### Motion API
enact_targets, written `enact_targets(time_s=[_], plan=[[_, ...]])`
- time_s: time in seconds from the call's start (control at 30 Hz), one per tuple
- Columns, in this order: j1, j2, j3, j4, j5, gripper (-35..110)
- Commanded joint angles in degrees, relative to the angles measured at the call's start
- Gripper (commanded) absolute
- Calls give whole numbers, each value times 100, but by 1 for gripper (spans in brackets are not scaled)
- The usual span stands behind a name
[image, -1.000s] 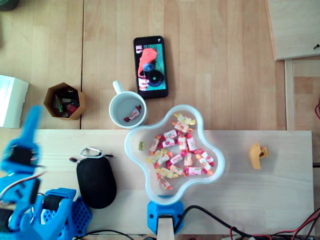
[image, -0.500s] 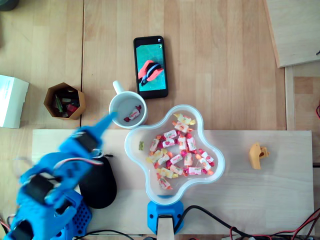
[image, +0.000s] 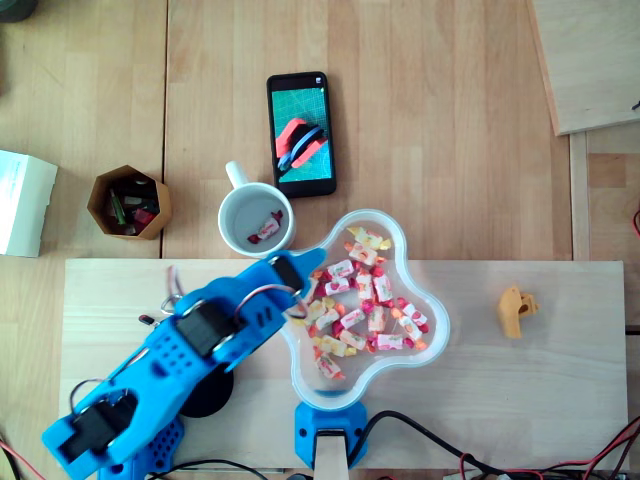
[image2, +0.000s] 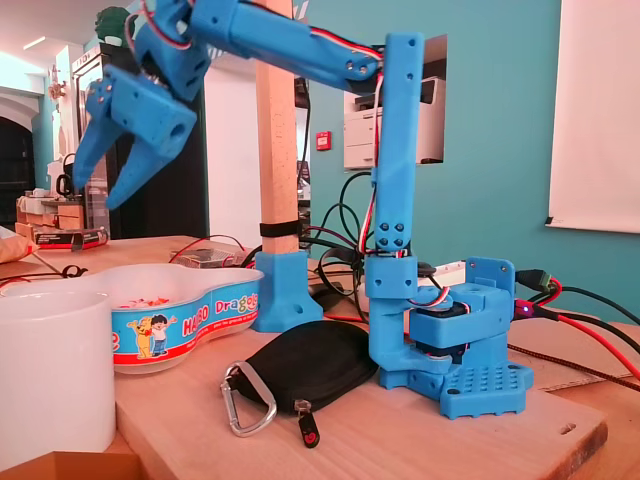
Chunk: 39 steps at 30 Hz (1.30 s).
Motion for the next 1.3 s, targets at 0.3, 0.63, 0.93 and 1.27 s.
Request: enact_targets(time_s=[0.3, 0.63, 0.93, 1.27], plan=[[-1011, -1213, -1002, -158, -1775, 21], [-1670, -1230, -984, -62, -1942, 20], [-2408, -1187, -1652, -167, -2048, 21], [-1986, -1107, -1679, -44, -2092, 21]])
